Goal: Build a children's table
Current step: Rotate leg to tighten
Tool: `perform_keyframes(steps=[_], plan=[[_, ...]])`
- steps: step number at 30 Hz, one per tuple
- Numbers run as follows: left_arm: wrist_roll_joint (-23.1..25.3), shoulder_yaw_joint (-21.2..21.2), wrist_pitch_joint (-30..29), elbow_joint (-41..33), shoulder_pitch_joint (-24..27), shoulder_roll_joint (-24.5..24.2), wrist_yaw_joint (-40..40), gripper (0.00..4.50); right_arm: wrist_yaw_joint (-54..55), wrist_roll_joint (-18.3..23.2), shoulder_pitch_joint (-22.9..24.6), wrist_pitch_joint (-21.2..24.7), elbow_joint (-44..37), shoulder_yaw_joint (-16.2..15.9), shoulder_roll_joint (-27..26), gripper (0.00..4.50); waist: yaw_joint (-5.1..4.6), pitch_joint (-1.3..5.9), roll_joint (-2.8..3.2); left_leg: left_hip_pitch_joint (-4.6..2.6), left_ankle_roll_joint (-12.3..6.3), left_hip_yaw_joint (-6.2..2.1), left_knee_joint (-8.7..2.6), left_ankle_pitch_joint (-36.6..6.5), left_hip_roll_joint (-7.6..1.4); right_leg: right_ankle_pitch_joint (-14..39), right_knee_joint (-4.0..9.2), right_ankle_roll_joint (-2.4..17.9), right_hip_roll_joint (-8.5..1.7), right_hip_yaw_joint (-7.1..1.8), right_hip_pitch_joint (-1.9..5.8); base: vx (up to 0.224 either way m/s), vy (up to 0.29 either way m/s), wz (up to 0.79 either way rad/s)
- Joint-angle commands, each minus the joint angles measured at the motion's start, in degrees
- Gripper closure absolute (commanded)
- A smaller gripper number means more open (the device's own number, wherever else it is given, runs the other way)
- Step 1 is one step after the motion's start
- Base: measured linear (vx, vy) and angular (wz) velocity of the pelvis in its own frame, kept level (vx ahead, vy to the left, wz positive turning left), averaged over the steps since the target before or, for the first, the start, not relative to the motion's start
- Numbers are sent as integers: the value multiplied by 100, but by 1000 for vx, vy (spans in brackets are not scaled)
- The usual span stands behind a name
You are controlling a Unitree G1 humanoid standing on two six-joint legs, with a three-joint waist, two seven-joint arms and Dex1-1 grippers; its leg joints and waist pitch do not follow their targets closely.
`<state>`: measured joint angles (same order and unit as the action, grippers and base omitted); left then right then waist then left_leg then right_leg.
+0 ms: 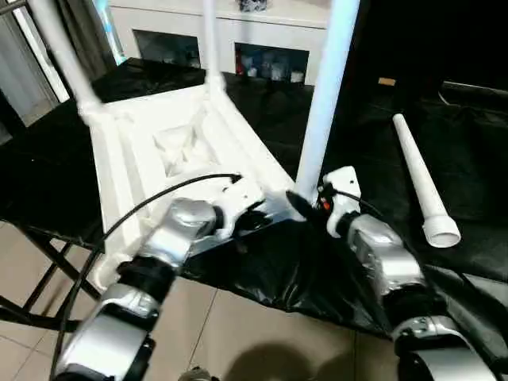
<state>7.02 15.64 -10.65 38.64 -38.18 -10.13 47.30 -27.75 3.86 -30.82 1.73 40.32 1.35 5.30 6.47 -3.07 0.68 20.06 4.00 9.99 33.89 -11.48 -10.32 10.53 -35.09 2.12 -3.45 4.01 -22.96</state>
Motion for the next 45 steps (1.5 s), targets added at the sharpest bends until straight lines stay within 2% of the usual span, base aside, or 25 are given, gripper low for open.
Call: perform_keyframes(steps=[1,3,5,8,9,11,14,15,16,19,21,22,23,25,27,30,35,36,38,40,45], plan=[[10,162,53,-107,-221,408,-339,450,16,-154,31,55,196,-500,-550,180,0,356,8,-1,-181,-117,-420,-922,-277,1565,503,925,-554,-315,286,0,0,0],[40,164,13,-136,-222,473,-392,450,108,-177,0,-39,208,-504,-655,180,-4,354,12,0,-170,-119,-428,-961,-282,1544,501,932,-554,-315,287,0,0,0],[45,179,80,-143,-222,455,-311,450,-10,-106,-2,-119,178,-454,-672,124,-7,357,15,-11,-184,-120,-433,-1035,-288,1535,505,944,-555,-317,289,0,0,0],[39,206,289,-162,-190,356,-161,450,-164,-21,7,-142,121,-399,-591,100,-17,351,12,-7,-211,-121,-438,-1071,-290,1397,492,994,-548,-319,289,0,0,0],[11,212,408,-189,-153,279,-26,450,-262,-33,18,-182,96,-417,-489,100,-18,354,-7,-3,-229,-114,-431,-1063,-284,1399,498,991,-552,-322,294,0,0,0],[-21,213,488,-230,-109,188,130,450,-379,-56,30,-221,69,-445,-364,72,-8,362,3,3,-257,-118,-427,-978,-290,1312,481,1003,-563,-326,300,0,0,0],[-43,232,554,-314,-42,12,395,450,-689,-8,35,-181,27,-454,-180,72,-14,372,2,26,-344,-116,-411,-788,-298,936,427,1106,-557,-323,320,0,0,0],[-34,244,707,-311,-7,-213,645,450,-1184,50,23,-167,-23,-492,53,72,-16,370,7,25,-355,-115,-410,-777,-297,912,429,1125,-557,-322,319,0,0,0],[-46,244,734,-317,3,-276,734,450,-1340,60,20,-172,-43,-516,122,72,-8,387,6,22,-398,-116,-396,-753,-296,805,411,1168,-555,-314,336,0,0,0],[-167,218,862,-388,52,-524,1160,450,-2052,103,17,-221,-138,-650,401,72,4,388,-1,26,-482,-97,-380,-643,-320,503,371,1283,-547,-312,323,0,0,0],[-273,175,871,-449,70,-604,1358,450,-2386,131,20,-236,-198,-719,510,72,24,390,2,16,-514,-84,-370,-627,-327,461,363,1336,-546,-307,314,0,0,0],[-385,155,886,-534,101,-726,1644,450,-2896,200,51,-205,-345,-829,658,72,43,393,8,13,-518,-83,-366,-624,-335,453,349,1366,-547,-306,311,0,0,0],[-419,155,877,-560,109,-777,1753,450,-3106,234,64,-185,-407,-878,719,72,63,401,-13,24,-555,-80,-357,-569,-339,383,328,1373,-540,-301,326,0,0,0],[-434,158,871,-572,113,-805,1812,450,-3223,255,71,-170,-442,-904,752,72,80,390,6,19,-586,-78,-358,-557,-352,341,331,1402,-544,-302,295,0,0,0],[-482,164,939,-581,133,-908,2031,450,-3699,315,102,-64,-578,-1019,897,72,106,391,-21,25,-587,-75,-353,-570,-347,400,333,1383,-551,-306,310,0,0,0],[-549,198,1001,-586,155,-1065,2301,450,-4386,400,133,171,-763,-1276,1153,72,166,389,-25,18,-595,-74,-351,-591,-346,547,344,1328,-551,-303,301,0,0,0],[-531,218,1047,-614,188,-1182,2490,450,-4753,350,137,266,-847,-1447,1277,72,183,386,-27,19,-501,-83,-363,-619,-351,733,355,1270,-553,-300,291,0,0,0],[-534,215,1049,-619,192,-1203,2523,450,-4793,327,139,261,-852,-1478,1284,97,186,389,-20,17,-489,-85,-362,-616,-352,731,354,1272,-556,-300,289,0,0,0],[-527,206,1041,-634,198,-1212,2535,450,-4812,287,143,234,-830,-1485,1267,97,189,394,-25,16,-462,-84,-359,-598,-348,706,352,1273,-558,-302,293,0,0,0],[-525,201,1039,-640,202,-1204,2539,450,-4801,289,155,244,-841,-1492,1264,131,191,397,-18,24,-459,-87,-356,-563,-345,641,343,1280,-553,-300,297,0,0,0],[-524,209,1056,-629,220,-1156,2458,450,-4696,299,285,314,-982,-1524,1256,158,201,399,-23,28,-485,-83,-351,-511,-341,560,340,1280,-547,-300,305,0,0,0]])
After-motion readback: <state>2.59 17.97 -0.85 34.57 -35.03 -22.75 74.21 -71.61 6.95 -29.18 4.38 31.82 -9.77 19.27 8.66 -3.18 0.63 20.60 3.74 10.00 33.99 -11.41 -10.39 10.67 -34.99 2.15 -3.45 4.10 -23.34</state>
